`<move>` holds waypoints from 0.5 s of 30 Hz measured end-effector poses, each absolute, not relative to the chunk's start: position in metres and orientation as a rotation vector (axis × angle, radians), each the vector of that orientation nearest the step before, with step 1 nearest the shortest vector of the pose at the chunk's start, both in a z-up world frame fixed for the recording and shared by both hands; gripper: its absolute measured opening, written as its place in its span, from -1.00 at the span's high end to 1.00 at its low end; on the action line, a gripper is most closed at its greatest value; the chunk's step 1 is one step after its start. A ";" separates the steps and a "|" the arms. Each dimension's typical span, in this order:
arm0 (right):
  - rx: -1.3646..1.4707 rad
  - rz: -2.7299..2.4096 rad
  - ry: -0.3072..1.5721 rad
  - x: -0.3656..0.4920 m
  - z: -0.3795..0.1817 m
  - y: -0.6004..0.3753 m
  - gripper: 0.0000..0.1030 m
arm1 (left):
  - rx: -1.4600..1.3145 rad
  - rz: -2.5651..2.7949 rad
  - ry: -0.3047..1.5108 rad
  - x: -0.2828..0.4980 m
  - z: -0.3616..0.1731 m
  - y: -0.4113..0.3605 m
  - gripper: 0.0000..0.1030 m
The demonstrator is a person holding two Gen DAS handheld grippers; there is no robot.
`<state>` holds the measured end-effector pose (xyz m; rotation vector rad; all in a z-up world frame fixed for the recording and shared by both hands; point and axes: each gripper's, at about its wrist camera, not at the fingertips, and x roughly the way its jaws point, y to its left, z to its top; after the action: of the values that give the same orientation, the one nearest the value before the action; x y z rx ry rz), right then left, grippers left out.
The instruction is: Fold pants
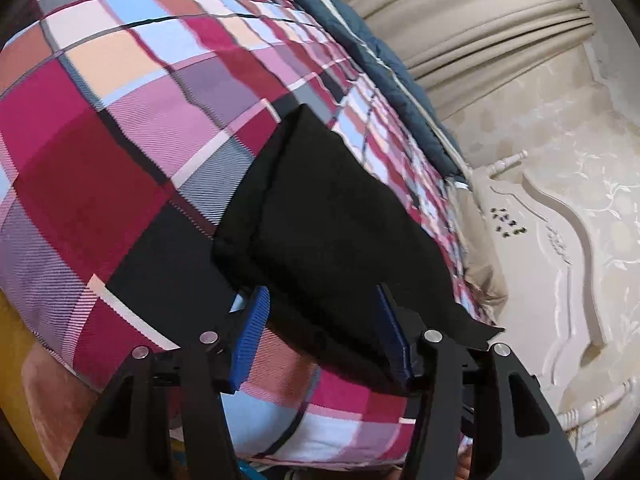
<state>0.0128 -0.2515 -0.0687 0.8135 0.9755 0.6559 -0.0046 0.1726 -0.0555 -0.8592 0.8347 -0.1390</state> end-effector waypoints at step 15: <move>1.026 0.691 0.951 0.012 -0.084 -0.233 -0.53 | -0.986 -0.085 0.830 -0.003 -0.066 0.178 -0.07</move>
<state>0.0121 -0.2330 -0.0838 1.0258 0.9505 0.6906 -0.0032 0.1781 -0.0661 -0.9861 0.8298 -0.0854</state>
